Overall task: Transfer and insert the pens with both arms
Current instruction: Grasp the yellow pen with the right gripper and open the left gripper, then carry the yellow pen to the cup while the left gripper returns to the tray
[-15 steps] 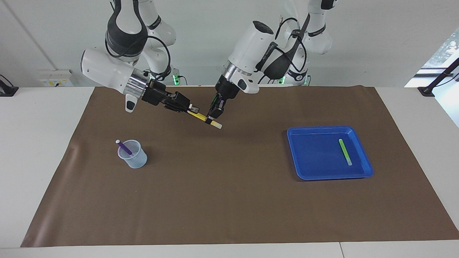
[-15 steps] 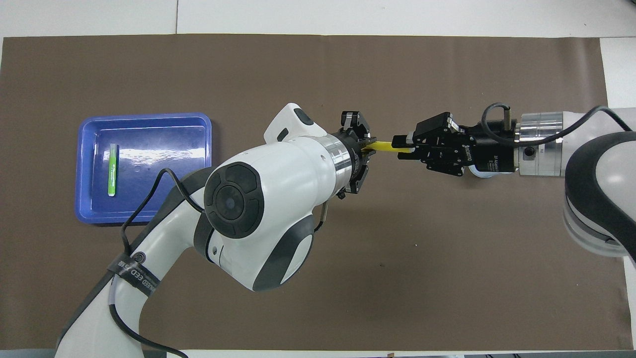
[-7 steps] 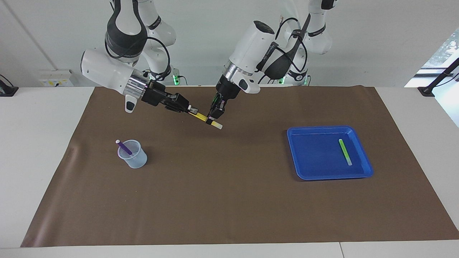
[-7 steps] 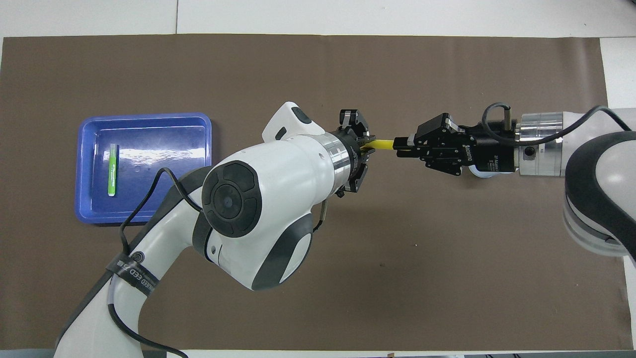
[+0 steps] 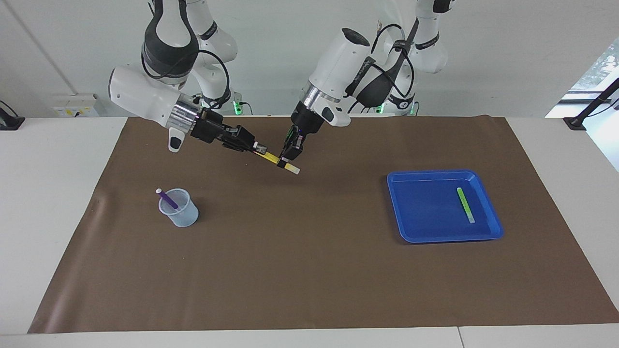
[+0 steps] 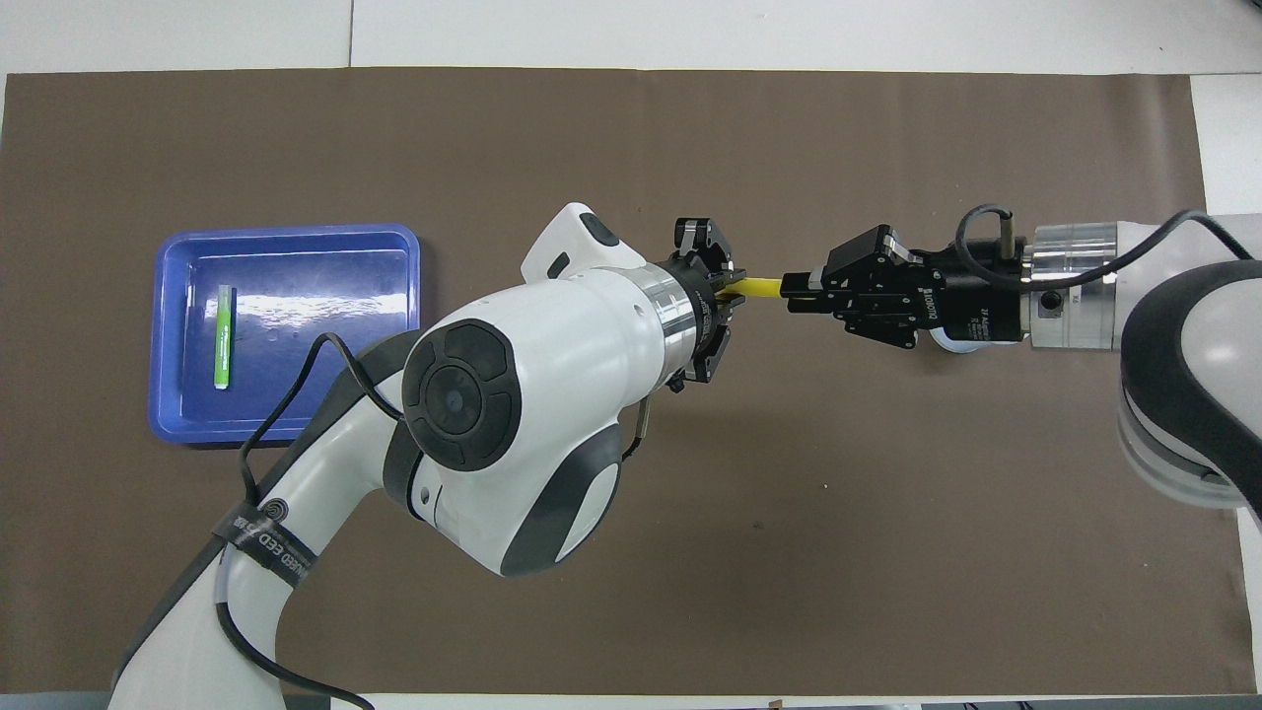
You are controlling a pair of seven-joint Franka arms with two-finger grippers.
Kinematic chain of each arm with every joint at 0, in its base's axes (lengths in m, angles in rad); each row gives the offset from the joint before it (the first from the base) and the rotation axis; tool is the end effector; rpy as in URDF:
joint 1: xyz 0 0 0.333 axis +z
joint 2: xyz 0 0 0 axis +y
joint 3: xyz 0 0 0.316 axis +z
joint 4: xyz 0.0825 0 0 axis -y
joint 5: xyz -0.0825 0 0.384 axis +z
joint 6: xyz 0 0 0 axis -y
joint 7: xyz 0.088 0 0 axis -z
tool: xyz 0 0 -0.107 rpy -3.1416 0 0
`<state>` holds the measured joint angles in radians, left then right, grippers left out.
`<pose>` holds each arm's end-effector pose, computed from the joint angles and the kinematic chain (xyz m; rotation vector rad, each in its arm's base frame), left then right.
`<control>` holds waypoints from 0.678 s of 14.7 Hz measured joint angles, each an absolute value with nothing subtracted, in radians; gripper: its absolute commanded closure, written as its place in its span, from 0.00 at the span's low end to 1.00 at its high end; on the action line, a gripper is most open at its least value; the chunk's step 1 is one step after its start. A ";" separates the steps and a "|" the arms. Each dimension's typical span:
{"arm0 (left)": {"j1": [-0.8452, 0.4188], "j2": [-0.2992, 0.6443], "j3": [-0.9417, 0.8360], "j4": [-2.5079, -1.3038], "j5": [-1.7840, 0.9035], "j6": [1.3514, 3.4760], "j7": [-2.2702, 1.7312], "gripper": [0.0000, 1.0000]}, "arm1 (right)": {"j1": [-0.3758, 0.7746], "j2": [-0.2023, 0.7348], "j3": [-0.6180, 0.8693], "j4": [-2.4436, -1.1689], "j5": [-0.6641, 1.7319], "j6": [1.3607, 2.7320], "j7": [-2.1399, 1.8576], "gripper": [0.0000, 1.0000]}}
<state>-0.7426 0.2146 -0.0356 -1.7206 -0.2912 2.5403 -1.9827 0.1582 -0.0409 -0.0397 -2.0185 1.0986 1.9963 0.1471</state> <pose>0.4804 -0.4658 0.5261 1.9168 1.6099 -0.1573 0.5477 0.1198 0.5013 -2.0768 0.5458 0.1360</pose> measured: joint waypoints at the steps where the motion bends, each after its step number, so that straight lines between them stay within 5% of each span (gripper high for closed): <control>1: -0.743 0.215 -0.035 -1.722 -0.287 2.539 -1.976 0.00 | 0.158 -0.041 -0.040 -2.017 1.098 1.996 0.147 1.00; 6: -0.725 0.213 -0.017 -1.721 -0.273 2.444 -1.735 0.00 | 0.150 -0.039 -0.041 -1.995 0.993 1.970 0.144 1.00; 10: -0.619 0.203 -0.009 -1.725 -0.271 2.301 -1.384 0.00 | 0.120 0.010 -0.046 -1.832 0.695 1.824 0.098 1.00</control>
